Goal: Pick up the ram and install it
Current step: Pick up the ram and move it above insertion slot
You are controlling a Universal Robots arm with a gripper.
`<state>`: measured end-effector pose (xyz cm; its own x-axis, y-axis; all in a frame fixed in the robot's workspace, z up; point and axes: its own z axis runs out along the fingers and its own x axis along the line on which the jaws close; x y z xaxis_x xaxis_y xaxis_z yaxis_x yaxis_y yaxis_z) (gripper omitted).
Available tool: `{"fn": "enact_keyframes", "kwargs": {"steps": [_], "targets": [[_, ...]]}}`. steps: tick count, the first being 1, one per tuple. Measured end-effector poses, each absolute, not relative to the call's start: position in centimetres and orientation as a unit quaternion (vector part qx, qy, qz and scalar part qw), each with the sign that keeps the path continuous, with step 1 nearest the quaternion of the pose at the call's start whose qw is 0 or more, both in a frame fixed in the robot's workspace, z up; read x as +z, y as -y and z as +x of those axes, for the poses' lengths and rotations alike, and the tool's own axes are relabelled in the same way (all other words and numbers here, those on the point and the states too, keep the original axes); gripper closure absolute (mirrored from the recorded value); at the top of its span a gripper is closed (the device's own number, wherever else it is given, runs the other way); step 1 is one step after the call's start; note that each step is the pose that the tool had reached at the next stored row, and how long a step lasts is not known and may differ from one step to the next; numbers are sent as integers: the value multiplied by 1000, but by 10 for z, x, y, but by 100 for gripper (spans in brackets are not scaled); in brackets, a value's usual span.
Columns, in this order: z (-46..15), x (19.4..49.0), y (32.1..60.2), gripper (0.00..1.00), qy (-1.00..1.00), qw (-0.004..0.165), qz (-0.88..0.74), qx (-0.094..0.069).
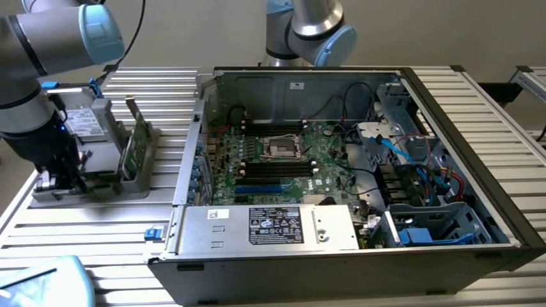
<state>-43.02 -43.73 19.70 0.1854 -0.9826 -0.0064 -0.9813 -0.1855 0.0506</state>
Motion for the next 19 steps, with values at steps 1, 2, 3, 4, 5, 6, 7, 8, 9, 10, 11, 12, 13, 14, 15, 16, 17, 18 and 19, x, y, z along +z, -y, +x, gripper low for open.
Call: {"fn": "enact_keyframes", "kwargs": {"steps": [1, 2, 3, 4, 5, 6, 7, 8, 9, 10, 11, 12, 13, 14, 15, 16, 17, 18, 19], "targets": [[-430, 198, 437, 85, 638, 18, 770, -19], [-430, 198, 437, 85, 638, 18, 770, -19], [-429, 198, 437, 85, 638, 18, 769, -19], [-429, 199, 437, 85, 638, 18, 769, -19], [-429, 199, 437, 85, 638, 18, 769, -20], [-428, 200, 437, 85, 639, 18, 769, -20], [-428, 200, 437, 85, 639, 18, 769, -20], [-428, 201, 437, 85, 639, 18, 769, -20], [-427, 202, 437, 85, 639, 19, 769, -20], [-427, 202, 437, 85, 639, 19, 769, -21], [-427, 203, 437, 85, 639, 19, 769, -21], [-426, 204, 437, 85, 639, 19, 769, -21], [-426, 205, 437, 85, 639, 19, 768, -21], [-425, 205, 437, 85, 639, 19, 768, -21], [-425, 206, 437, 85, 639, 19, 768, -21], [-425, 207, 437, 85, 640, 19, 768, -21], [-424, 208, 437, 85, 640, 19, 768, -21], [-424, 208, 437, 85, 640, 19, 768, -21], [-424, 209, 437, 85, 640, 19, 768, -21]]}}
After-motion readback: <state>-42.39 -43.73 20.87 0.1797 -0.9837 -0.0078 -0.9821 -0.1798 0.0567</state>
